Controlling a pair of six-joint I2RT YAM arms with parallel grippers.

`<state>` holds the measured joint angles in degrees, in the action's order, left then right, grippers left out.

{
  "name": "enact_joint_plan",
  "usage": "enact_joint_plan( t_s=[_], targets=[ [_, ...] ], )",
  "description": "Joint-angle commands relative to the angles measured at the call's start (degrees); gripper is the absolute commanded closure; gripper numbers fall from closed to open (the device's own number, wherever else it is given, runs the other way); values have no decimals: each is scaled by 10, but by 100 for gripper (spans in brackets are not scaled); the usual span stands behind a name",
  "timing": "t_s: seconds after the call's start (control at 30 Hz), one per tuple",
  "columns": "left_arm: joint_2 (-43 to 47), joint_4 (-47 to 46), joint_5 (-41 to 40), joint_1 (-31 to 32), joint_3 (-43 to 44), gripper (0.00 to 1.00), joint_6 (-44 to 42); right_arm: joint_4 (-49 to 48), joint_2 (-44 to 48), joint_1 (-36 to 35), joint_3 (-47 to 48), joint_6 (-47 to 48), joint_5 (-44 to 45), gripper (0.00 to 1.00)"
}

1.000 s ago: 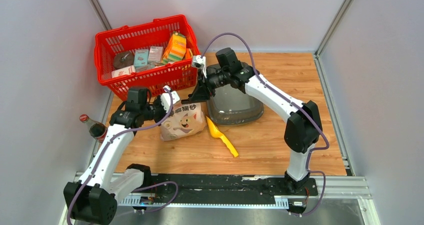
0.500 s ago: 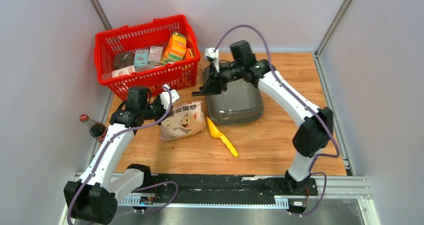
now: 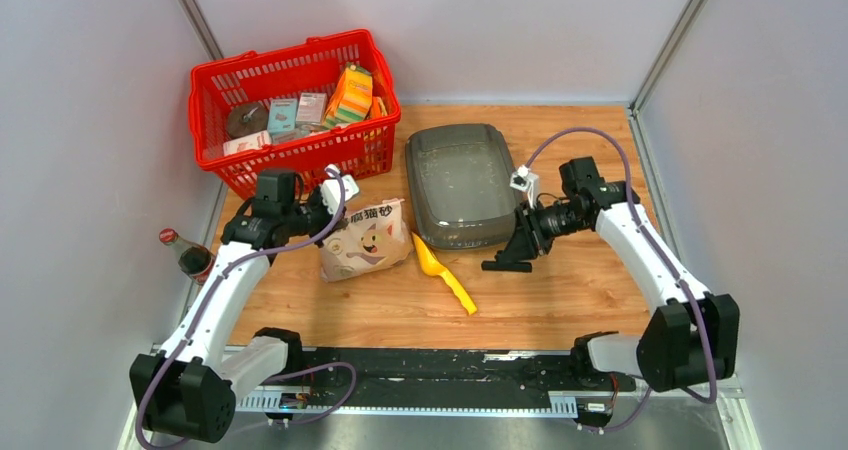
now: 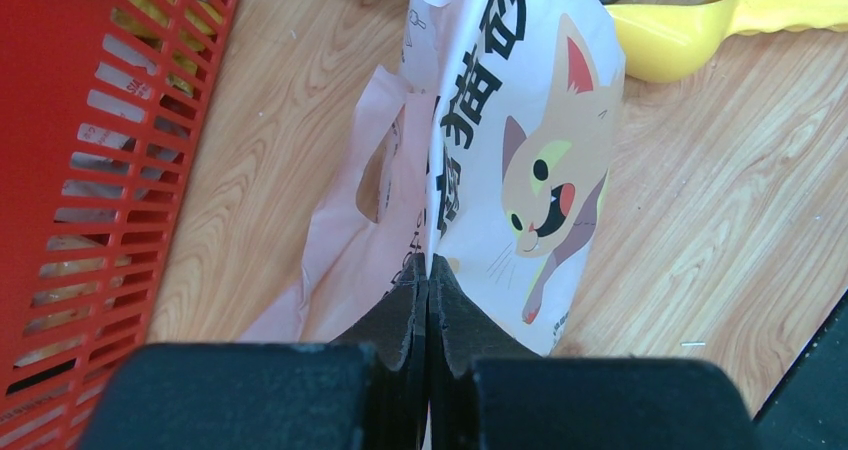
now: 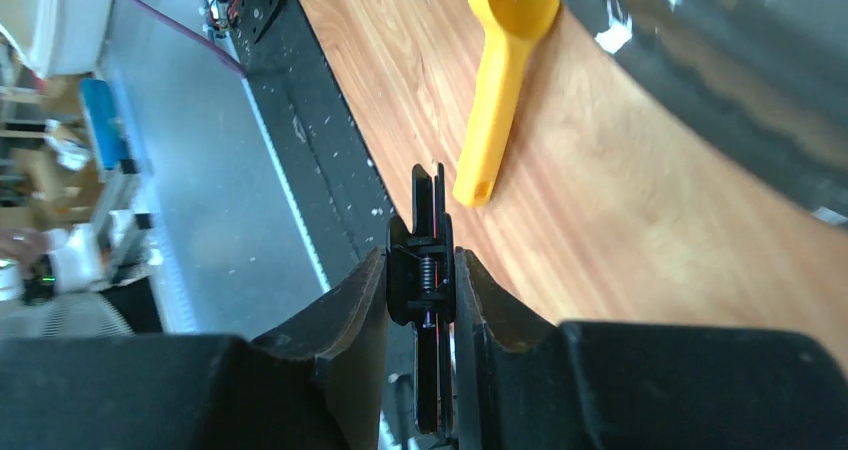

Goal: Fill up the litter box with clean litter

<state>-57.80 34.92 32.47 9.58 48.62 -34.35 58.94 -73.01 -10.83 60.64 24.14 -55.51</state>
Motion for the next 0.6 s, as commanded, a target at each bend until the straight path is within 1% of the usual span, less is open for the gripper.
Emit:
enact_joint_plan(
  t_s=[0.0,0.07,0.1,0.17,0.2,0.23,0.27,0.37,0.43,0.47,0.5,0.57],
  targets=[
    [-7,-45,35,1,45,100,9,30,-49,28,-14,7,-16,100],
    [-16,-38,33,1,54,100,4,27,-77,53,-11,-3,-32,100],
    [-20,-36,32,1,58,100,-1,40,-107,60,-3,0,-35,100],
    [-26,-36,23,1,67,100,-5,65,-138,88,8,28,-36,100],
    [-27,-36,20,1,70,100,-6,86,-177,100,18,36,-35,100],
    [-27,-36,20,1,73,100,-7,93,-192,121,21,44,-33,100],
    [-27,-35,17,1,75,100,-7,95,-206,159,22,42,-33,100],
    [-24,-29,15,1,76,100,-8,94,-246,228,29,30,-29,100],
    [-22,-24,12,1,76,100,-16,75,-270,245,28,14,-6,99],
    [-23,-21,9,1,76,100,-19,59,-276,254,25,-30,8,98],
    [-22,-20,8,1,76,100,-23,25,-281,256,19,-51,46,98],
    [-25,-13,7,1,78,100,-30,4,-301,258,8,-95,76,97]
  ],
)
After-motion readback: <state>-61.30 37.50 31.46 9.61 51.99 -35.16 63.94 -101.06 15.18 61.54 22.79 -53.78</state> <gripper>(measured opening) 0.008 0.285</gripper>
